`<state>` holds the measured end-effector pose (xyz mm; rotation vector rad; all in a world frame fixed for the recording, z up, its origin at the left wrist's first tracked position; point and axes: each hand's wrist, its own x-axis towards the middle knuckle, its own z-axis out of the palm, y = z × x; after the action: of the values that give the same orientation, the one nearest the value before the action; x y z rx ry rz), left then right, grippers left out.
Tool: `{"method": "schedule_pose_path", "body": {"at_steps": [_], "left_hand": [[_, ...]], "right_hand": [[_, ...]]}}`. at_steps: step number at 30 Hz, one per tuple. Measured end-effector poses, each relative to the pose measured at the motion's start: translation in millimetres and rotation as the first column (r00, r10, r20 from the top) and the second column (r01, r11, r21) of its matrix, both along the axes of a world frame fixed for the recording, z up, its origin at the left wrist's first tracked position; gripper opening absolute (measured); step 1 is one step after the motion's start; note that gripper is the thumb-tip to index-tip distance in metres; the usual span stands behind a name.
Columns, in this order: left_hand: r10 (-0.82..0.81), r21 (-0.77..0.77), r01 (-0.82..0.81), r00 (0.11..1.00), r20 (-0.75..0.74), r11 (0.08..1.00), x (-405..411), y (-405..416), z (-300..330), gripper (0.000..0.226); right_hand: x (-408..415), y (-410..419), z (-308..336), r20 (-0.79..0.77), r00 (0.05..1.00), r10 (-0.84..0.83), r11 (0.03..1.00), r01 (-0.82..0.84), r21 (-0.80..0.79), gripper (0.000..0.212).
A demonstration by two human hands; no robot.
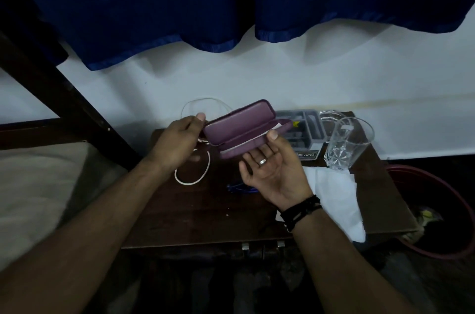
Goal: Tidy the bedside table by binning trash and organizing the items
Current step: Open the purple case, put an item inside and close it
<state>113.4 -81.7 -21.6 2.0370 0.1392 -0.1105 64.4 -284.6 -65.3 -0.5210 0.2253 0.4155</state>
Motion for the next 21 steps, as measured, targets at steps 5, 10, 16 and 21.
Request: {"method": "schedule_pose_path", "body": {"at_steps": [5, 10, 16, 21], "left_hand": [[-0.019, 0.134, 0.022, 0.999, -0.030, 0.991, -20, -7, -39, 0.027], [-0.486, 0.623, 0.395, 0.874, -0.029, 0.675, -38, -21, -71, 0.040], [-0.520, 0.712, 0.380, 0.854, -0.024, 0.591, -49, -34, -84, 0.034], [-0.372, 0.686, 0.278, 0.928, -0.010, 0.673, -59, -11, -76, 0.019]], "right_hand": [[1, -6, 1, 0.018, 0.999, -0.030, 0.999, 0.031, -0.020, 0.019], [2, -6, 3, -0.010, 0.999, -0.052, 0.998, 0.051, -0.031, 0.018], [1, -5, 4, -0.012, 0.998, -0.062, 0.997, 0.062, -0.035, 0.018], [1, -6, 4, 0.001, 0.999, -0.052, 0.998, 0.052, -0.031, 0.017]]}}
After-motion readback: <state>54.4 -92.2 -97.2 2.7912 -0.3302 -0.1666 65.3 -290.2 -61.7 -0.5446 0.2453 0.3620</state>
